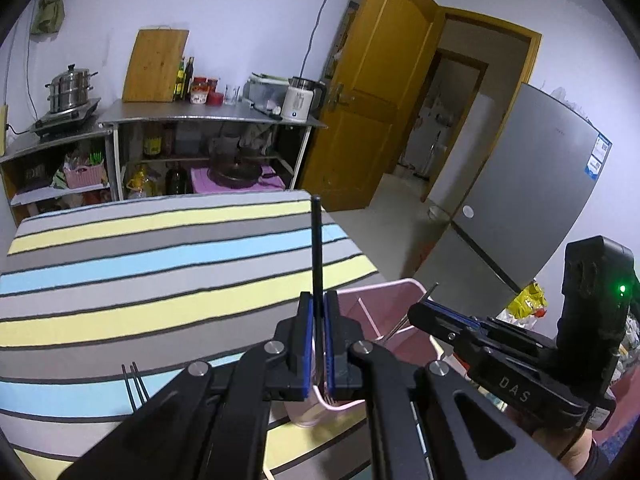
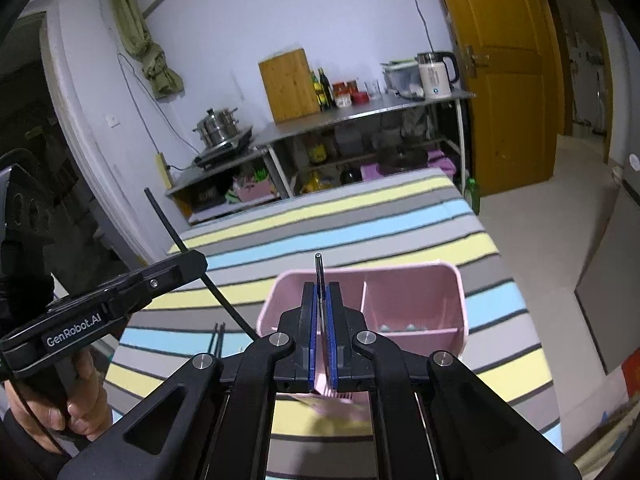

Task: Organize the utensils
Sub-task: 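Open both grippers to drop the chopsticks into the pink holder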

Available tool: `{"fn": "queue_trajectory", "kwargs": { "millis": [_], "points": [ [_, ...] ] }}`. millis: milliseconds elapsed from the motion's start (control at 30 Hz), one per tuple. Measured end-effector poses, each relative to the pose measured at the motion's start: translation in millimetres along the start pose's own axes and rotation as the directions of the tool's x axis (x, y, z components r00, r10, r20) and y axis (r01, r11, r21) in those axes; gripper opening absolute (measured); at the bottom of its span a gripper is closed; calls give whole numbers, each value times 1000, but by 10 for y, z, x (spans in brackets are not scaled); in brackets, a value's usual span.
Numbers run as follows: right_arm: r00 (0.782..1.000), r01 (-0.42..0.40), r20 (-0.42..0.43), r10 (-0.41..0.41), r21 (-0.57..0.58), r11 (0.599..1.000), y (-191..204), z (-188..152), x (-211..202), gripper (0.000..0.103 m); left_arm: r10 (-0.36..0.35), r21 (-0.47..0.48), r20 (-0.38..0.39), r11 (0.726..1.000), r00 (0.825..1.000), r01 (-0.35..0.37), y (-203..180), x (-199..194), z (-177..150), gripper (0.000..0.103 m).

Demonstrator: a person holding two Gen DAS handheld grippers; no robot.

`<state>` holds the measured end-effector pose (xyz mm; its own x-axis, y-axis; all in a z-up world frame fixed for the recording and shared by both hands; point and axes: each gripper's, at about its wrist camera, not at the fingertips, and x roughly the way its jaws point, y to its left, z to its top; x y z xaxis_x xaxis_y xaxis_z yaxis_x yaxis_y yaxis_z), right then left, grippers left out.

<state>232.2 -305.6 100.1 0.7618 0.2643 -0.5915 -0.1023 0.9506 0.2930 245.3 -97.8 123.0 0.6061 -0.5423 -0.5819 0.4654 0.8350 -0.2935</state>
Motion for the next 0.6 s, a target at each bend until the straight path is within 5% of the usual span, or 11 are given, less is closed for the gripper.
{"fn": "queue_trajectory", "kwargs": {
  "millis": [600],
  "points": [
    [999,40,35,-40,7,999,1,-70,-276,22,-12,-7,26,1000,1000,12,76,-347,-88,7]
  ]
}}
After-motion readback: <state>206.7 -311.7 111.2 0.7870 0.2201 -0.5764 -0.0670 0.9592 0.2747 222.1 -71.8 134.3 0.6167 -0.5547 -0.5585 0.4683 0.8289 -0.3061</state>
